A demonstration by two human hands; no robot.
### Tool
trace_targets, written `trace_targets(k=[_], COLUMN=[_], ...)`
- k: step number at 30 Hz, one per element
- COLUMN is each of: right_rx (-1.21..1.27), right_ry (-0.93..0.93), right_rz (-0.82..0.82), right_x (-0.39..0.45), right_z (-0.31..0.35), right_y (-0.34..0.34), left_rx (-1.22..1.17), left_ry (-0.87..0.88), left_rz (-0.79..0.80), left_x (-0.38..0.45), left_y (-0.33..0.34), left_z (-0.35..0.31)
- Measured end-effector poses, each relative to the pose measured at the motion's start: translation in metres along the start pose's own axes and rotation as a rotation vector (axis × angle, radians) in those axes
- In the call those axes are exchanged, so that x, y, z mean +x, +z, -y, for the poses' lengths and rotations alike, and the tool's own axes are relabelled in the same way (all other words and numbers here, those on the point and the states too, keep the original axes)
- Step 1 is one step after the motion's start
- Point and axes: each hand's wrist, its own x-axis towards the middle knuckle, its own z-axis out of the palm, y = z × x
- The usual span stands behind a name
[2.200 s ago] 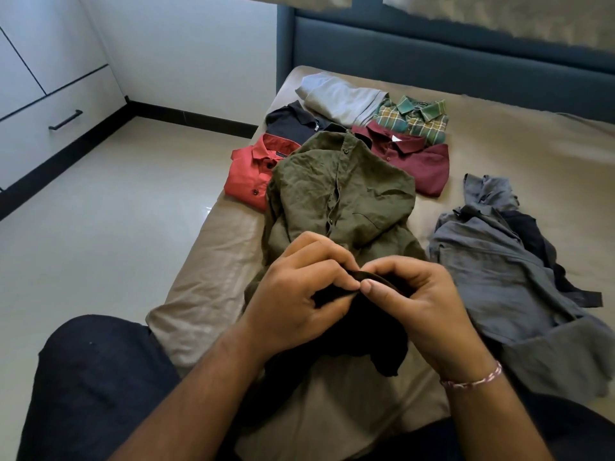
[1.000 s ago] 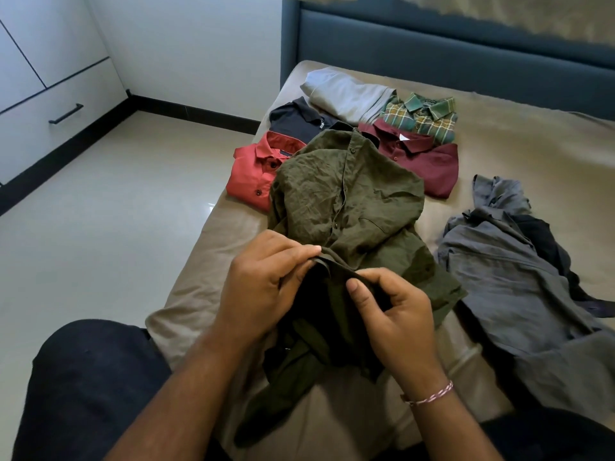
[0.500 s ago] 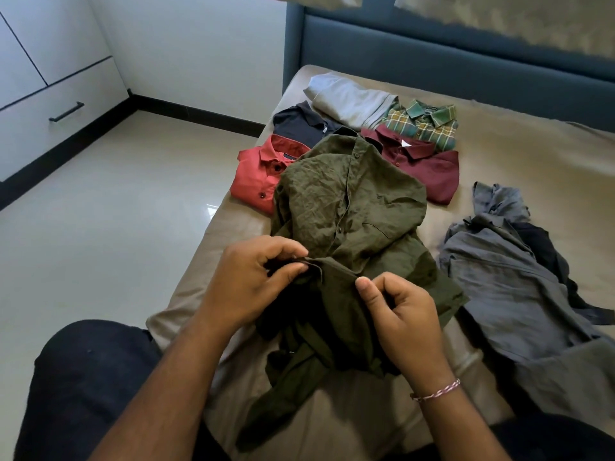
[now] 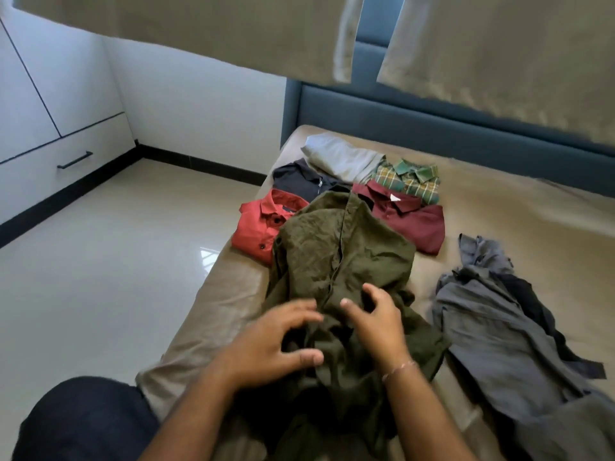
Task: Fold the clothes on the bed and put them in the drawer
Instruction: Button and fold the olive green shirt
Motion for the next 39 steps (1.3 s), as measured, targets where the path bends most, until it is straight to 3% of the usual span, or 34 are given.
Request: trace_targets(k=[2,4,6,8,10,12,13,14,17,19,20,23,24,26,28,31,32,35,39], right_rx=[-0.336,-0.553,-0.618,-0.625,-0.630,-0.575,-0.483,-0.347,0.047,0.089,0.028,-0.362,-0.456,-0.492,-0.370,-0.203,-0.176,-0.303,-0.695], right_ry=[-0.200,-0.471,-0.679,-0.853,-0.955,-0.947,-0.934,-0.914,-0.713,-0.466,-0.356,-0.169,-0.115,-0.167,-0.340,-0.586,-0.628,-0.673,-0.486], right_rz=[-0.147,-0.212,-0.115,0.044,0.239,0.383,0.370,0.279,-0.210,-0.429,-0.455,-0.261,-0.170,-0.098,-0.126,-0.069,-0.014,-0.002,0.050], right_x=[-0.024,-0.050,-0.070,-0.085,-0.093,-0.095,-0.095,-0.093,-0.073,-0.045,-0.030,0.008,0.013,0.012,-0.002,-0.036,-0.047,-0.059,-0.059], right_z=[0.001,0.001,0.004,0.008,0.013,0.016,0.017,0.019,0.026,0.032,0.033,0.039,0.044,0.057,0.064,0.080,0.082,0.080,0.071], right_y=[0.014,0.025,0.033,0.043,0.048,0.047,0.047,0.045,0.032,0.021,0.016,0.007,0.007,0.010,0.017,0.031,0.035,0.032,0.015], left_rx=[-0.084,-0.216,-0.419,-0.556,-0.396,-0.148,-0.094,-0.107,-0.367,-0.619,-0.733,-0.737,-0.615,-0.277,-0.124,0.037,0.114,-0.009,-0.301], left_ry=[0.008,0.017,-0.016,-0.090,-0.222,-0.287,-0.311,-0.336,-0.464,-0.544,-0.596,-0.711,-0.710,-0.536,-0.242,-0.004,0.033,0.025,-0.214], left_rz=[0.040,-0.312,-0.622,-0.570,-0.448,-0.494,-0.554,-0.622,-0.824,-0.951,-1.004,-1.074,-1.085,-1.104,-0.929,-0.571,-0.576,-0.766,-0.948], left_x=[-0.001,0.000,0.006,0.012,0.014,0.012,0.011,0.008,0.005,0.002,-0.001,-0.005,-0.007,-0.011,-0.011,-0.004,-0.002,-0.004,-0.011], left_y=[0.002,0.000,-0.006,-0.014,-0.012,-0.003,0.000,0.000,-0.012,-0.020,-0.023,-0.024,-0.024,-0.025,-0.029,-0.031,-0.027,-0.022,-0.037], left_z=[0.001,-0.003,-0.010,-0.011,-0.005,0.007,0.010,0.013,0.020,0.020,0.019,0.020,0.020,0.010,0.006,-0.002,-0.001,0.004,0.005])
